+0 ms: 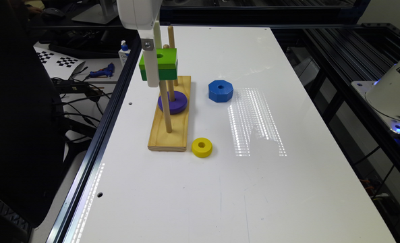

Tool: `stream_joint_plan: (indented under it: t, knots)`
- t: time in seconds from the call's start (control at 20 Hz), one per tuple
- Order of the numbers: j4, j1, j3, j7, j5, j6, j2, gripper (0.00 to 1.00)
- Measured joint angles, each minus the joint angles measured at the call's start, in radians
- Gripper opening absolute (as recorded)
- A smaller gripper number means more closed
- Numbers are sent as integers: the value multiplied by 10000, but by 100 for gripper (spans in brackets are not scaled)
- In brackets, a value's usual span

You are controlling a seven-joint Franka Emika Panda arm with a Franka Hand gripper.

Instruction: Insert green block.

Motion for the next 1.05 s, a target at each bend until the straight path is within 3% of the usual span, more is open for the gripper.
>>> stream_joint_plan:
  t: [1.05]
  knots:
    - [-51, 4, -1, 0, -77, 701, 880, 0]
